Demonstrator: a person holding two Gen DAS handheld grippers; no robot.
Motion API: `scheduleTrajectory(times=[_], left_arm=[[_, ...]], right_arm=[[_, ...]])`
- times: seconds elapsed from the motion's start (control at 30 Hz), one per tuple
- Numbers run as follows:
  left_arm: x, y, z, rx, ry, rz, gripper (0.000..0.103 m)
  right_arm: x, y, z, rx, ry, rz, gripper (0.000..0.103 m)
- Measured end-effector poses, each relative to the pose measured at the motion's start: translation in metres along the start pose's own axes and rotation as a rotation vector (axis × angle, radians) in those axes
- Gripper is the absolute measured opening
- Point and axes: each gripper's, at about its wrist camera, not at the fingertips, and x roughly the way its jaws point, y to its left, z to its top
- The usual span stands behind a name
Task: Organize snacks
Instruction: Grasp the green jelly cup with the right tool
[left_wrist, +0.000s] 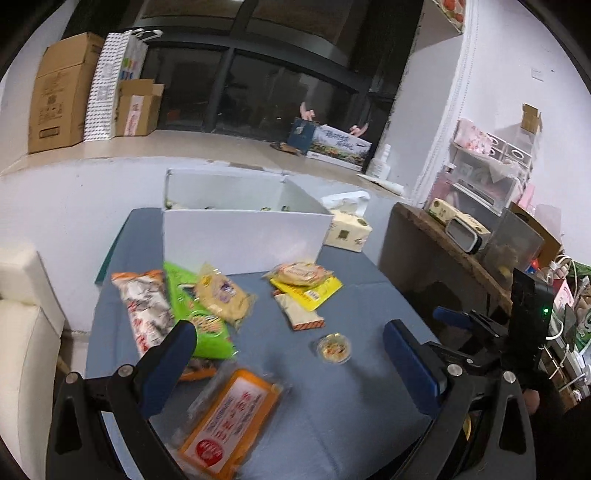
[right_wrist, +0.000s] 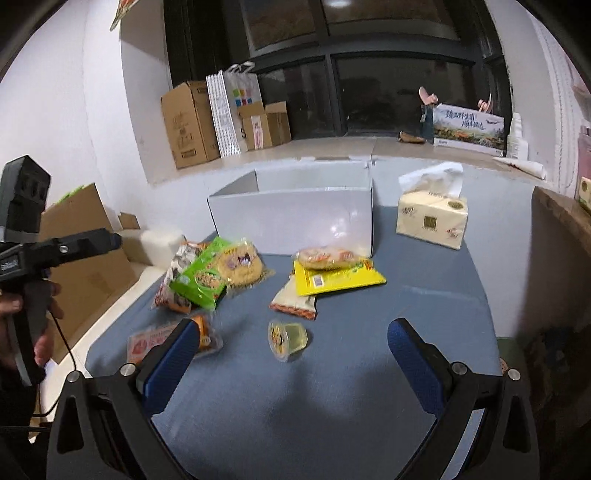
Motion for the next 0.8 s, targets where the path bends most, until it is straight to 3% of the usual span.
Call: scheduleTrajectory(times=[0.37,0.6,0.7,0.8], left_arm=[[-0.017,0.016,-0.008,-0.020,-0.023,0.031,0.103],[-0.014,0.020,-0.012,-0.015,-0.009,0.049,0.103],[-0.010,0.023,-0.016,-0.007,0.014,0.063,0.103],[-0.008,0.024,-0.022,0.017,0.040,0.069,0.103]], right_arm=[[0.036,0.001,-0.011,-0.021,0.078,0.003,0.103],[0.084,0.007,-0.005,-0.062,0.162,0.006,0.103],[0.109,0.009,-0.003,-0.055,0.213,0.050,0.103],[0.131,0.010,-0.005,-0.055,0.263,0.014,0.103]])
